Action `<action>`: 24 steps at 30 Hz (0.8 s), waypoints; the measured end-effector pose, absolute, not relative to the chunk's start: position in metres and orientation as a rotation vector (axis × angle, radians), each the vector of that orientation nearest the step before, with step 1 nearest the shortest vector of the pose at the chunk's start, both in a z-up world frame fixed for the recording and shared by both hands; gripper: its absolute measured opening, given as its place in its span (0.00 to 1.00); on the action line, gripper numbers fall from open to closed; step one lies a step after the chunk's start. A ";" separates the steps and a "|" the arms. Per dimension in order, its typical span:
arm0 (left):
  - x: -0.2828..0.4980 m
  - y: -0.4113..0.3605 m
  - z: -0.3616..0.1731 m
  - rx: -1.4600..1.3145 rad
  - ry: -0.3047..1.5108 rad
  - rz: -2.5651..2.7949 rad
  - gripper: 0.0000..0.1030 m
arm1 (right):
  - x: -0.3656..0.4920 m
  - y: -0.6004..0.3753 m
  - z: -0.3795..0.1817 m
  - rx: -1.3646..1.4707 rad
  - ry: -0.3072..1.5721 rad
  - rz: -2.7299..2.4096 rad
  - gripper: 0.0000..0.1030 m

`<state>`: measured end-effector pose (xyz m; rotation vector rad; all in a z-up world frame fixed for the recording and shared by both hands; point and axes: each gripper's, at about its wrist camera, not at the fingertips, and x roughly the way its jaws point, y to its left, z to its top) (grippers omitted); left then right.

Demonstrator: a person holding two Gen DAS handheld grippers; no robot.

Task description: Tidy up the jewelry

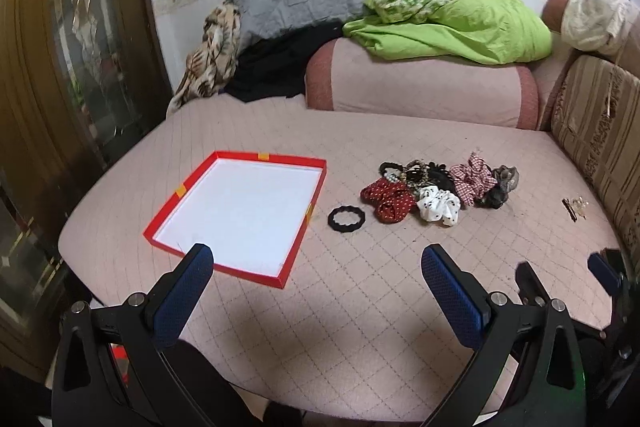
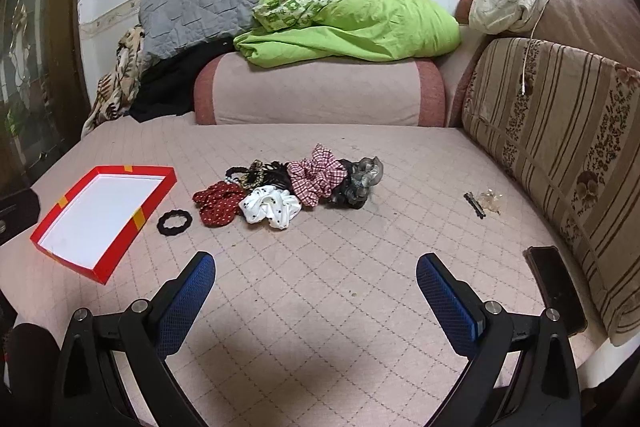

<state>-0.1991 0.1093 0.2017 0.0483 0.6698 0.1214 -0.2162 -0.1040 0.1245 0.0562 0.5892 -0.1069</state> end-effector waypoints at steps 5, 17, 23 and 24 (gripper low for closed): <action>-0.182 0.131 0.190 -0.003 0.709 0.114 1.00 | -0.216 -0.105 0.119 0.045 0.607 -0.105 0.97; -0.109 0.161 0.197 -0.013 0.752 0.043 1.00 | -0.155 -0.115 0.118 0.107 0.728 -0.062 0.85; -0.051 0.146 0.196 -0.001 0.814 -0.058 1.00 | -0.101 -0.132 0.110 0.167 0.797 -0.058 0.87; -0.037 0.140 0.188 0.009 0.842 -0.077 0.98 | -0.094 -0.135 0.103 0.182 0.814 -0.059 0.84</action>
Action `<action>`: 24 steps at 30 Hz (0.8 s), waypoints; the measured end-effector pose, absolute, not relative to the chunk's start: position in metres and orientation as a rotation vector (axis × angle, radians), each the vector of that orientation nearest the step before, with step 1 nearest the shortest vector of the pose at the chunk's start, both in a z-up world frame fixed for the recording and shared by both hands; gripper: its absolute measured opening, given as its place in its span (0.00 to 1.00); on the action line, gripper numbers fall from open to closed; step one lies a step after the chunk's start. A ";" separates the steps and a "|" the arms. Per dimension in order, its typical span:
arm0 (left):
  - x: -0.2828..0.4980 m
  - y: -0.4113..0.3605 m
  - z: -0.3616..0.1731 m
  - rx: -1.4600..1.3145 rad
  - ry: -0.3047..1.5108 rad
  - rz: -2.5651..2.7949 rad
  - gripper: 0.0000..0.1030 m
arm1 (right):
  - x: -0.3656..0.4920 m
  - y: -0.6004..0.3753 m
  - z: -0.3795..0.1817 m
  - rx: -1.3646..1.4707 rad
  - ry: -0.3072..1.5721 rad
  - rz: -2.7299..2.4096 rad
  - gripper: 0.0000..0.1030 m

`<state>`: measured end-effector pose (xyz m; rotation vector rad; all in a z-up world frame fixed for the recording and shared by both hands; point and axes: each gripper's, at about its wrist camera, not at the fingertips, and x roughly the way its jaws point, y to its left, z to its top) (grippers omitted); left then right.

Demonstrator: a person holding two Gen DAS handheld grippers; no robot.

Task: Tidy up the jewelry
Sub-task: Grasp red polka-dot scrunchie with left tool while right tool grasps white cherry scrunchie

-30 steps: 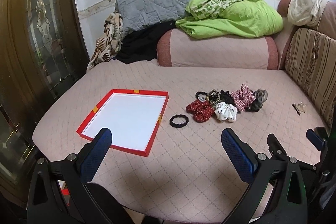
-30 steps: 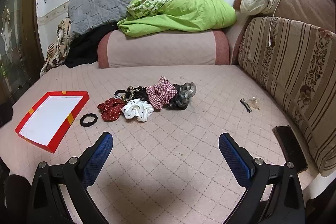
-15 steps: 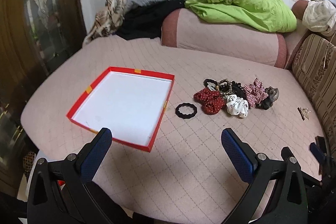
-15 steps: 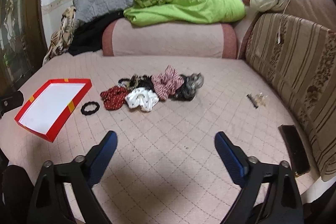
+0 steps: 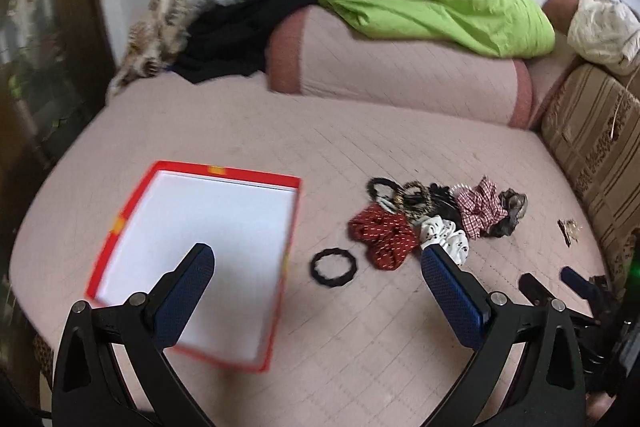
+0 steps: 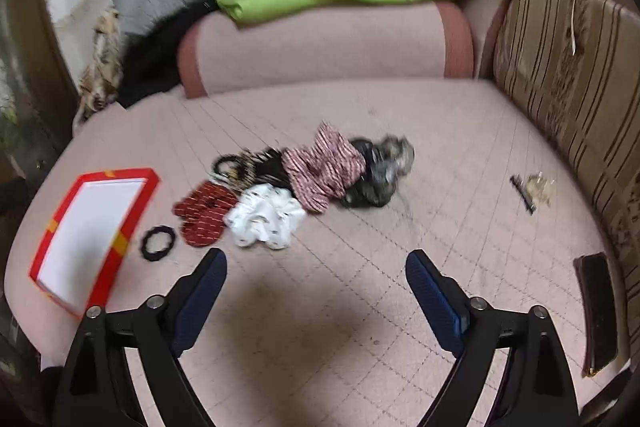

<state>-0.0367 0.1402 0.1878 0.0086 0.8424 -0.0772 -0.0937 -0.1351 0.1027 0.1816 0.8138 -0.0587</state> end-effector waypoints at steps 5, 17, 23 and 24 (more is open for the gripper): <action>0.011 0.117 0.143 0.040 0.954 -0.125 0.83 | -0.072 -0.141 0.079 0.257 0.872 0.008 0.77; 0.093 0.071 0.048 0.000 1.128 -0.235 0.83 | -0.007 -0.130 0.035 0.333 0.908 0.108 0.75; 0.098 0.063 0.028 0.028 1.166 -0.250 0.10 | 0.013 -0.125 0.012 0.358 1.001 0.125 0.16; 0.096 0.065 0.030 0.008 1.178 -0.271 0.07 | 0.012 -0.124 0.012 0.368 1.007 0.132 0.15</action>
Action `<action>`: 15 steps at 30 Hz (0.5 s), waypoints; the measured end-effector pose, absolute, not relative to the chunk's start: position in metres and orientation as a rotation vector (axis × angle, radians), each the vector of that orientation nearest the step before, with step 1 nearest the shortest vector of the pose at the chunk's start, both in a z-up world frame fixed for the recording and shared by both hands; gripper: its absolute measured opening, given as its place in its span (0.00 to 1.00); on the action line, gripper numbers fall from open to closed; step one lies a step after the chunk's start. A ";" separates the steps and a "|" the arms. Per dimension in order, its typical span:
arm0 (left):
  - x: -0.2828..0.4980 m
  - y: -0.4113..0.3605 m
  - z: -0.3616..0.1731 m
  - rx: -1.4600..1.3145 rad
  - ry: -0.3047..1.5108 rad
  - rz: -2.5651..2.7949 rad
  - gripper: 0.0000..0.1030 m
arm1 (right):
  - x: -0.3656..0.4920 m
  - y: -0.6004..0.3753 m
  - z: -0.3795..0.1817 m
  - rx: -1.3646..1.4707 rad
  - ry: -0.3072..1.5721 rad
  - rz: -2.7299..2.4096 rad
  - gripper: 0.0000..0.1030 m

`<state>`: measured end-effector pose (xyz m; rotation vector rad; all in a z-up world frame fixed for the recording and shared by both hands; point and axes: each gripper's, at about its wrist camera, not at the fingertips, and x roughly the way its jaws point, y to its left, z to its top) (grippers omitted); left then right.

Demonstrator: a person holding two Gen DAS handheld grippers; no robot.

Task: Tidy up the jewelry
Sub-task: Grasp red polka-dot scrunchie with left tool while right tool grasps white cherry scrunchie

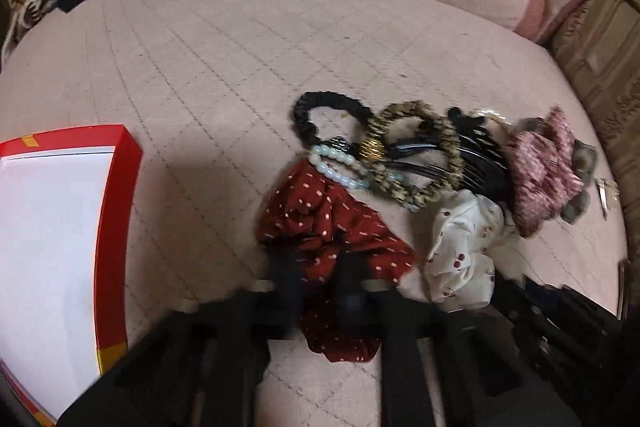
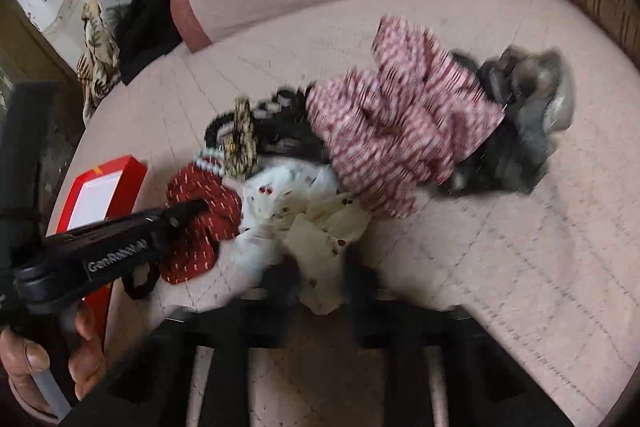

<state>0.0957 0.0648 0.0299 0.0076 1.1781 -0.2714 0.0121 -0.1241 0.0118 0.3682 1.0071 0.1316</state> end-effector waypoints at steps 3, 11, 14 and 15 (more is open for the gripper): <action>0.083 0.072 0.043 -0.028 1.160 -0.275 0.07 | 0.003 -0.125 0.021 0.369 0.993 0.136 0.12; 0.018 0.098 0.111 -0.045 1.047 -0.301 0.07 | -0.038 -0.119 0.071 0.352 0.917 0.168 0.11; 0.005 0.126 0.133 -0.056 1.019 -0.277 0.07 | -0.049 -0.109 0.090 0.340 0.892 0.197 0.11; 0.001 0.140 0.140 -0.060 1.009 -0.253 0.07 | -0.053 -0.104 0.097 0.334 0.884 0.210 0.11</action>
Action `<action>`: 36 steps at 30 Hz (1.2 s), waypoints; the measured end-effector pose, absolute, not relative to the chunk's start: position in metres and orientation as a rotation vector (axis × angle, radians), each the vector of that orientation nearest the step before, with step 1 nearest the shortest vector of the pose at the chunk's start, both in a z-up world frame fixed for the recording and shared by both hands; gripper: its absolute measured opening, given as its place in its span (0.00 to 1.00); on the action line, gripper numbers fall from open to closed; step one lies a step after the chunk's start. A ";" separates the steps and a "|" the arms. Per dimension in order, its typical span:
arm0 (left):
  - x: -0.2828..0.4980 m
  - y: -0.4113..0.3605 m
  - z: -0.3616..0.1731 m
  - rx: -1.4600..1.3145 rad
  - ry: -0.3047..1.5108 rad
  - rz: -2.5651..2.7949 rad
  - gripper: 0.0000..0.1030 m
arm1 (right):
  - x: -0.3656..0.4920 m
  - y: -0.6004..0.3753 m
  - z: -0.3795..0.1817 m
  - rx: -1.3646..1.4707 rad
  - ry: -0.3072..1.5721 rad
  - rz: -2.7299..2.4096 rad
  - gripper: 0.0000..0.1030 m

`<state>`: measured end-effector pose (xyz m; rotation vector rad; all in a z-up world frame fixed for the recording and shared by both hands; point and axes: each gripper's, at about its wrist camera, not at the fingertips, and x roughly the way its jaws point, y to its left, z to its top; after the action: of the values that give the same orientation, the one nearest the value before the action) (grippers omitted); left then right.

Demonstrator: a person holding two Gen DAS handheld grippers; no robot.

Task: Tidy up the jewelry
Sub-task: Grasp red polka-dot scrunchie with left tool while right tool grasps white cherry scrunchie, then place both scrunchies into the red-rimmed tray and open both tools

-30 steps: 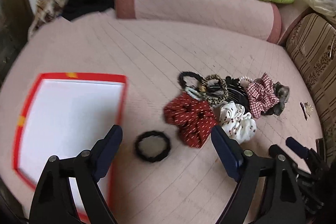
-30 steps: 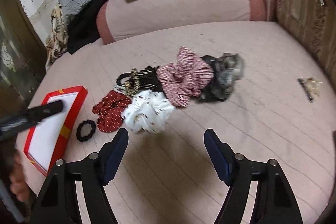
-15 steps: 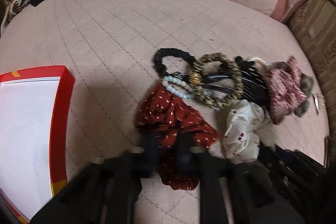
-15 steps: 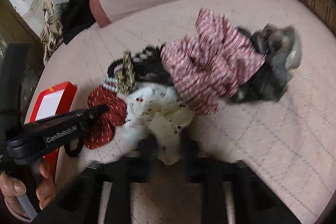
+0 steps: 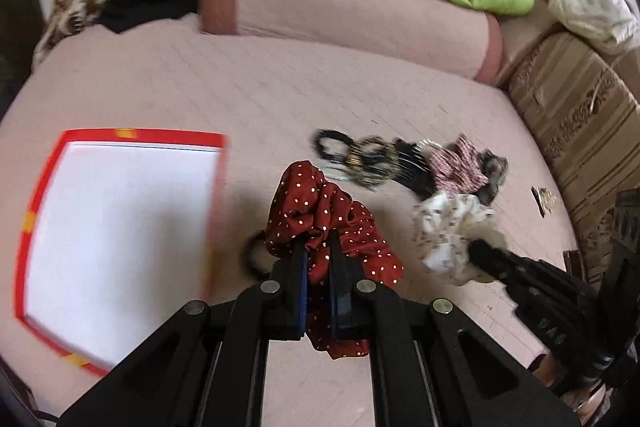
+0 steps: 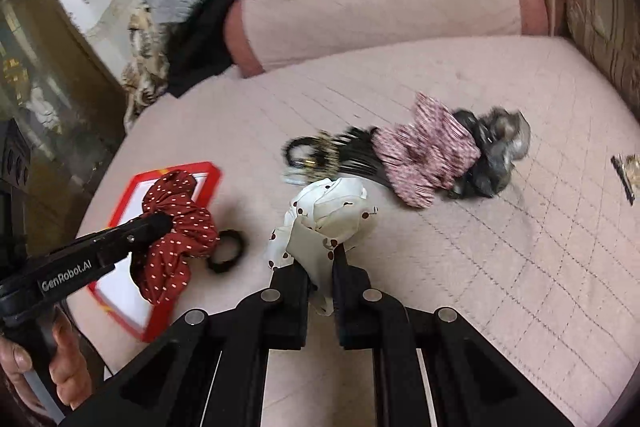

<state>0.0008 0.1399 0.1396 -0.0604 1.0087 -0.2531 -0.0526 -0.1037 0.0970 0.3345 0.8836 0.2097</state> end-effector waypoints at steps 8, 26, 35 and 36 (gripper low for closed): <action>0.017 0.241 0.148 -0.103 1.000 -0.052 0.07 | -0.058 -0.033 0.129 0.253 0.867 0.329 0.11; 0.141 0.362 0.061 -0.177 1.077 0.197 0.08 | 0.087 0.113 0.059 0.164 1.038 0.441 0.11; 0.137 0.363 0.061 -0.205 1.021 0.214 0.45 | 0.098 0.117 0.048 0.098 1.006 0.409 0.57; 0.134 0.360 0.065 -0.194 1.017 0.215 0.45 | 0.097 0.115 0.051 0.098 0.993 0.403 0.58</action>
<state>0.1335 0.3603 0.0653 -0.1945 1.0165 0.2150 0.0967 0.1147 0.0507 0.0983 0.9931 0.4031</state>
